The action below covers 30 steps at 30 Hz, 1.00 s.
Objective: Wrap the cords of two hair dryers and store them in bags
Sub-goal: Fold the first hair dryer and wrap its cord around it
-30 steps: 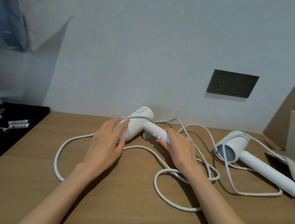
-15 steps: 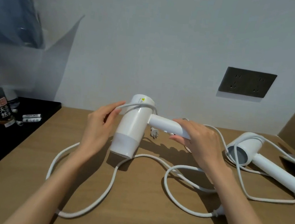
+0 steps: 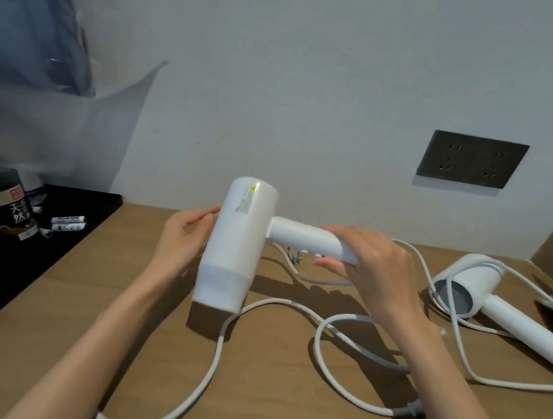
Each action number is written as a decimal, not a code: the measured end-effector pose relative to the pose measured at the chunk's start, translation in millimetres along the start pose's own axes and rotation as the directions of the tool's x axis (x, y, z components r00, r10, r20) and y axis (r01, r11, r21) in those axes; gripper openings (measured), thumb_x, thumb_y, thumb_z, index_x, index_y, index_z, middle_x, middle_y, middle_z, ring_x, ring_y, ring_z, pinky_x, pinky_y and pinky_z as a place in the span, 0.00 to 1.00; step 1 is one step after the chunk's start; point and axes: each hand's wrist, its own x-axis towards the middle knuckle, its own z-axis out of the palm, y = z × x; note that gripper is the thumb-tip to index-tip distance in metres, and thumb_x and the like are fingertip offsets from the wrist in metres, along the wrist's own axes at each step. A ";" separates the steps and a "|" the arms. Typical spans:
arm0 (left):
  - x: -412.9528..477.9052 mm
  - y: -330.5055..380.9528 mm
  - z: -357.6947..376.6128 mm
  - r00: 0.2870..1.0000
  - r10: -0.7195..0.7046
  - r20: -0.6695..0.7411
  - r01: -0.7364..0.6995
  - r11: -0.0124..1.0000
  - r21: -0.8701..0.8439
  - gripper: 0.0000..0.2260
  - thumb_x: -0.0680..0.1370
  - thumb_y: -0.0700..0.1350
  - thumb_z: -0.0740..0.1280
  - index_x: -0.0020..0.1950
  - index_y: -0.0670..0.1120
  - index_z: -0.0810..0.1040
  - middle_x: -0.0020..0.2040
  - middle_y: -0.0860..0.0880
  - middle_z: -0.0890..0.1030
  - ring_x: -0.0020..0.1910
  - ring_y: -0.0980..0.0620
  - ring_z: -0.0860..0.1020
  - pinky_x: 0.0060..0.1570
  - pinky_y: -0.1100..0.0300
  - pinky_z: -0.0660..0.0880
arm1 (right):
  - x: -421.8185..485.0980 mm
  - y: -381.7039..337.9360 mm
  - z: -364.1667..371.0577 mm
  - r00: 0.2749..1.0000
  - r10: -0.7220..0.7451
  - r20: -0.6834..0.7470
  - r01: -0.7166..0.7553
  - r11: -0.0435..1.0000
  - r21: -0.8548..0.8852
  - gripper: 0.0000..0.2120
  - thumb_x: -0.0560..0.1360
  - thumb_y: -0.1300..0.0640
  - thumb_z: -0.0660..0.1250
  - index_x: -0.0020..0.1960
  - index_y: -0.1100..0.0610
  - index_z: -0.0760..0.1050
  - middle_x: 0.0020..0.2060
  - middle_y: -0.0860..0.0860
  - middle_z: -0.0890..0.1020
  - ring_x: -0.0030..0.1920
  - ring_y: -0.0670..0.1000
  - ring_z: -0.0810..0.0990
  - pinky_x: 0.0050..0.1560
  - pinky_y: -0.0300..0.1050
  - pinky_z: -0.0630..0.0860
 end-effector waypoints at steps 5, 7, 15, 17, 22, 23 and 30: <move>-1.1 21.0 9.1 0.990 -0.070 0.121 0.094 0.974 -0.205 0.18 0.81 0.54 0.56 0.65 0.46 0.74 0.55 0.51 0.81 0.51 0.58 0.81 0.47 0.66 0.78 | -2.5 19.2 -7.8 0.989 0.101 -0.112 -0.106 0.994 -0.033 0.26 0.69 0.40 0.64 0.58 0.58 0.79 0.46 0.55 0.85 0.42 0.54 0.83 0.39 0.39 0.76; -5.7 31.3 14.0 0.974 -0.052 0.222 0.105 0.967 -0.233 0.22 0.77 0.62 0.59 0.66 0.53 0.74 0.54 0.52 0.81 0.52 0.57 0.81 0.46 0.64 0.77 | -2.8 22.9 -10.0 0.984 0.082 -0.160 -0.090 0.995 -0.044 0.26 0.70 0.41 0.64 0.58 0.59 0.80 0.46 0.56 0.85 0.43 0.55 0.84 0.41 0.39 0.75; -9.7 57.8 38.0 0.963 -0.007 0.271 0.036 0.994 -0.103 0.23 0.64 0.56 0.72 0.58 0.55 0.77 0.49 0.50 0.83 0.38 0.54 0.82 0.32 0.62 0.76 | -1.4 9.2 -7.0 0.979 0.127 -0.158 -0.132 0.991 -0.022 0.24 0.69 0.41 0.65 0.58 0.57 0.79 0.46 0.53 0.84 0.41 0.53 0.83 0.33 0.38 0.75; -6.0 56.2 39.0 0.972 0.012 0.236 0.004 0.998 -0.069 0.23 0.65 0.56 0.72 0.59 0.57 0.77 0.51 0.52 0.83 0.42 0.54 0.82 0.34 0.62 0.77 | -2.0 6.8 -5.3 0.979 0.201 -0.045 -0.200 0.979 0.034 0.26 0.69 0.39 0.63 0.60 0.54 0.77 0.47 0.51 0.83 0.41 0.50 0.82 0.34 0.33 0.71; -11.3 46.5 41.1 0.968 0.063 0.244 -0.053 0.998 -0.045 0.24 0.66 0.55 0.71 0.62 0.61 0.76 0.52 0.58 0.82 0.48 0.55 0.82 0.39 0.64 0.77 | -3.0 10.6 -7.1 0.879 0.360 0.313 -0.458 0.821 0.340 0.26 0.66 0.31 0.62 0.60 0.40 0.75 0.44 0.31 0.76 0.44 0.40 0.78 0.42 0.41 0.79; -12.9 45.2 40.1 0.969 0.068 0.239 -0.059 0.997 -0.044 0.24 0.66 0.55 0.71 0.62 0.61 0.76 0.52 0.58 0.82 0.48 0.55 0.82 0.40 0.64 0.77 | -3.9 8.9 -6.7 0.863 0.382 0.329 -0.496 0.762 0.416 0.22 0.65 0.33 0.65 0.57 0.36 0.76 0.43 0.28 0.75 0.46 0.38 0.78 0.43 0.39 0.79; -22.1 36.3 39.8 0.992 0.040 0.121 -0.026 0.992 -0.120 0.26 0.65 0.55 0.71 0.64 0.57 0.76 0.53 0.53 0.82 0.46 0.52 0.82 0.37 0.62 0.77 | 1.1 -7.7 -4.1 0.800 0.571 0.183 -0.546 0.567 0.617 0.07 0.67 0.39 0.69 0.43 0.37 0.80 0.34 0.35 0.80 0.37 0.39 0.79 0.31 0.36 0.73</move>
